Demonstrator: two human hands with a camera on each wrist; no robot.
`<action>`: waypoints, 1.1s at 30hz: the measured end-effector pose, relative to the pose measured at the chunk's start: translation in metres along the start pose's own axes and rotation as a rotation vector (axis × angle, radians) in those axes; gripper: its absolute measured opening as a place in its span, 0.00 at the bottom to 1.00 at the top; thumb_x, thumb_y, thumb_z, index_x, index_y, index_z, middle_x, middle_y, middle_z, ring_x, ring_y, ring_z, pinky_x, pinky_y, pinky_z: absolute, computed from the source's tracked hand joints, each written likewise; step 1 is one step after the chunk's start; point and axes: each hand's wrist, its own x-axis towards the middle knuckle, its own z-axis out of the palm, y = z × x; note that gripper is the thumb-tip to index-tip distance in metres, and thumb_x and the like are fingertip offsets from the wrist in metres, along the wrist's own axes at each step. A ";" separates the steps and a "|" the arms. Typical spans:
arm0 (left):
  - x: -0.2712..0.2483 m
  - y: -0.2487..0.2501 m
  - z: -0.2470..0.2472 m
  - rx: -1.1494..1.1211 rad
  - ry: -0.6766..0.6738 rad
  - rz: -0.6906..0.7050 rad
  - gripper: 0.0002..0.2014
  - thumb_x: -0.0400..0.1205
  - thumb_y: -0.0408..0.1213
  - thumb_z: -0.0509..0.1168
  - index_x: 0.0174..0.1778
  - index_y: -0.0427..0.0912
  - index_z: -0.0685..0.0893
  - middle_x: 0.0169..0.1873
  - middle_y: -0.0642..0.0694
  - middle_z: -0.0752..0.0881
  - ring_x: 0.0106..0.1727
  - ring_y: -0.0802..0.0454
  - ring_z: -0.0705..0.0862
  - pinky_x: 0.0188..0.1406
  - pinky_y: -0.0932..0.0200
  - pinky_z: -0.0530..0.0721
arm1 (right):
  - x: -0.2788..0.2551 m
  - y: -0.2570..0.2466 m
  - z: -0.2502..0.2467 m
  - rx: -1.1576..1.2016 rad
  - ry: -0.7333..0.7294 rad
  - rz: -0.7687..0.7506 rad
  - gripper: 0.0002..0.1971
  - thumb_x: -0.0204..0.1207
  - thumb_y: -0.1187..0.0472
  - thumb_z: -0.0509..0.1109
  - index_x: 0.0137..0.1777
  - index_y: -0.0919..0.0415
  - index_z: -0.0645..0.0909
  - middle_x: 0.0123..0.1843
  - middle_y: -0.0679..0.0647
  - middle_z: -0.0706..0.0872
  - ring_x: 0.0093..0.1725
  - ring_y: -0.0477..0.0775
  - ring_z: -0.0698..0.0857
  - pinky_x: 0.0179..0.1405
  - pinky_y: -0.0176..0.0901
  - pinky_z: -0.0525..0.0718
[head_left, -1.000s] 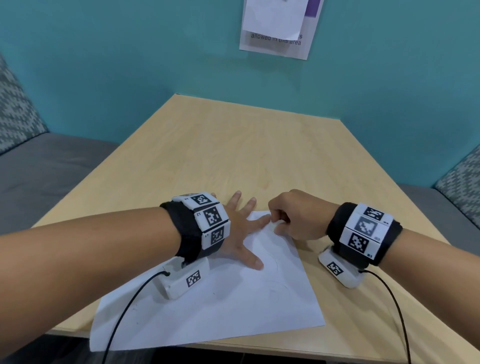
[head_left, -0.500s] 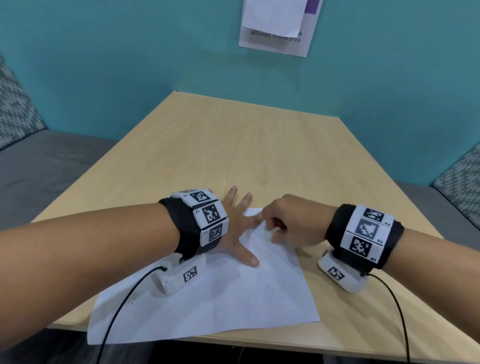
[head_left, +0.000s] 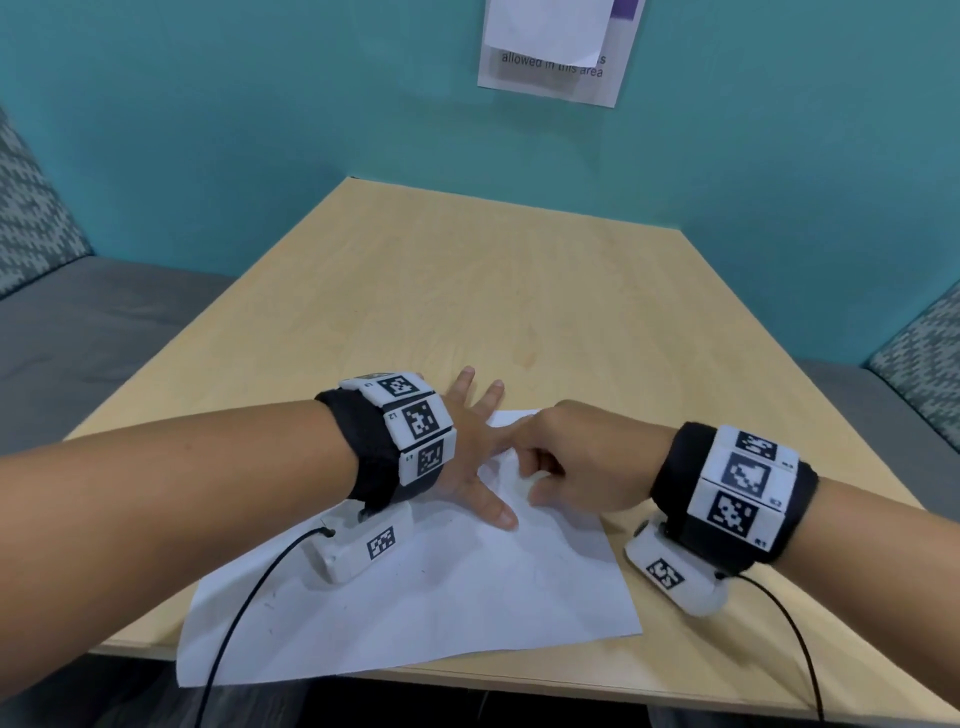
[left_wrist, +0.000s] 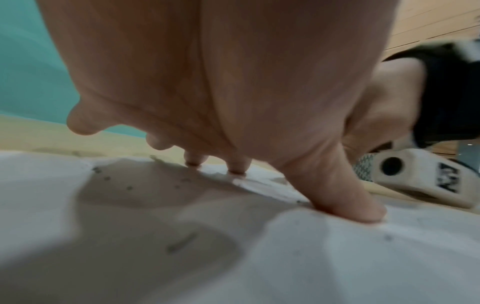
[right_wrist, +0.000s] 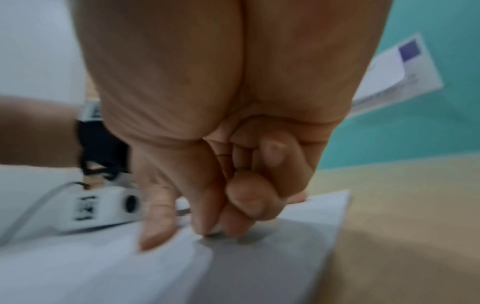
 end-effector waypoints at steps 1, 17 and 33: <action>0.000 0.000 0.000 -0.001 0.001 0.009 0.53 0.69 0.79 0.61 0.81 0.74 0.32 0.86 0.43 0.31 0.83 0.29 0.27 0.73 0.16 0.41 | -0.002 -0.004 0.002 0.018 -0.011 -0.018 0.09 0.72 0.61 0.73 0.37 0.49 0.76 0.32 0.44 0.79 0.30 0.44 0.75 0.32 0.34 0.73; -0.025 -0.009 -0.002 0.008 -0.051 0.040 0.57 0.71 0.75 0.65 0.84 0.68 0.31 0.86 0.50 0.31 0.87 0.41 0.33 0.79 0.21 0.49 | 0.010 -0.004 -0.001 0.010 0.055 0.031 0.06 0.73 0.59 0.73 0.48 0.57 0.83 0.39 0.50 0.85 0.37 0.51 0.80 0.36 0.39 0.78; -0.024 -0.008 -0.001 0.006 -0.085 0.028 0.56 0.71 0.75 0.64 0.84 0.67 0.33 0.86 0.51 0.29 0.87 0.40 0.32 0.78 0.19 0.47 | 0.018 -0.007 -0.007 -0.068 0.099 0.037 0.03 0.72 0.63 0.71 0.44 0.60 0.83 0.31 0.43 0.76 0.33 0.49 0.75 0.32 0.36 0.73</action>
